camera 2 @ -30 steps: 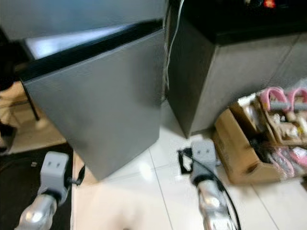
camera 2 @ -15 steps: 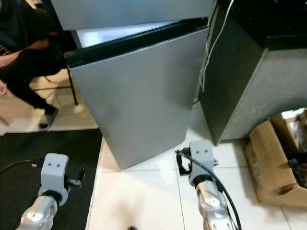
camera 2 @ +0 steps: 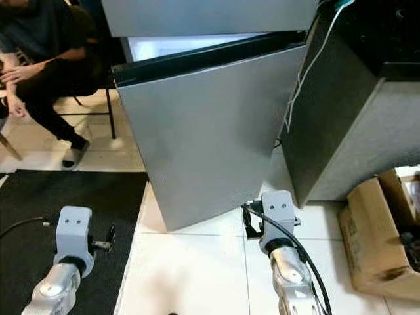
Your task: Restocking fridge
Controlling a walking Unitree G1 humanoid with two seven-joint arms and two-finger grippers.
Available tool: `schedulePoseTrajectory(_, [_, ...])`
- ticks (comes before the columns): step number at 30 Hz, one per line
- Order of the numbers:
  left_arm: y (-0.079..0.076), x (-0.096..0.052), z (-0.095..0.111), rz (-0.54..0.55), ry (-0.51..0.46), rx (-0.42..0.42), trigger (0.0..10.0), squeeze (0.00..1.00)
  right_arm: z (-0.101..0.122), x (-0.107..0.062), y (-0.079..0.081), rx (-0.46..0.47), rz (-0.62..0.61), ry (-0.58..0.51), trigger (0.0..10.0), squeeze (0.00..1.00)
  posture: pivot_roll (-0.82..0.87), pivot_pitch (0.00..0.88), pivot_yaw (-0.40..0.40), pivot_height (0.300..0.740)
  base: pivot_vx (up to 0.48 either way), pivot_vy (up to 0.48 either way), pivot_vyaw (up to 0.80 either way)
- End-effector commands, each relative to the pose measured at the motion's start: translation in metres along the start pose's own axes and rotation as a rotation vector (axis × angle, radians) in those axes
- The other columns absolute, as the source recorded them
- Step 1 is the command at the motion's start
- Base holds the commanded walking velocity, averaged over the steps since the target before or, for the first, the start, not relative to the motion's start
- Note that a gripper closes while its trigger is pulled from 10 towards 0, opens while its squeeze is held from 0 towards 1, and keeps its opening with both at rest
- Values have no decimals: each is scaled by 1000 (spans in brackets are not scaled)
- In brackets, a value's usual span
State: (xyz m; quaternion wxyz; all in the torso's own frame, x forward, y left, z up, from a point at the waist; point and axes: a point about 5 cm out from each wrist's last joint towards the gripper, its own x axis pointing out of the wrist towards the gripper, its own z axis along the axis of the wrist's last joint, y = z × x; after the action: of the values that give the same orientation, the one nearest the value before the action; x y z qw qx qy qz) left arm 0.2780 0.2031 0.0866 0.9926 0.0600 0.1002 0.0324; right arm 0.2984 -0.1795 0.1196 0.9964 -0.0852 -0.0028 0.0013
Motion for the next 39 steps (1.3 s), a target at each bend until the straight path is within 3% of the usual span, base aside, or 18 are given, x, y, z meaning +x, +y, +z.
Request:
schedulePoseTrajectory(1, [2, -3, -13, 26, 52, -6, 10000, 0, -7, -3, 2, 4, 11, 27, 10000, 0, -100, 281, 68, 740, 420, 0, 0])
schedulePoseTrajectory(39, [3, -3, -12, 34, 31, 39, 10000, 0, -8, -5, 4, 12, 30, 24, 10000, 0, -94, 282, 73, 740, 349, 0, 0])
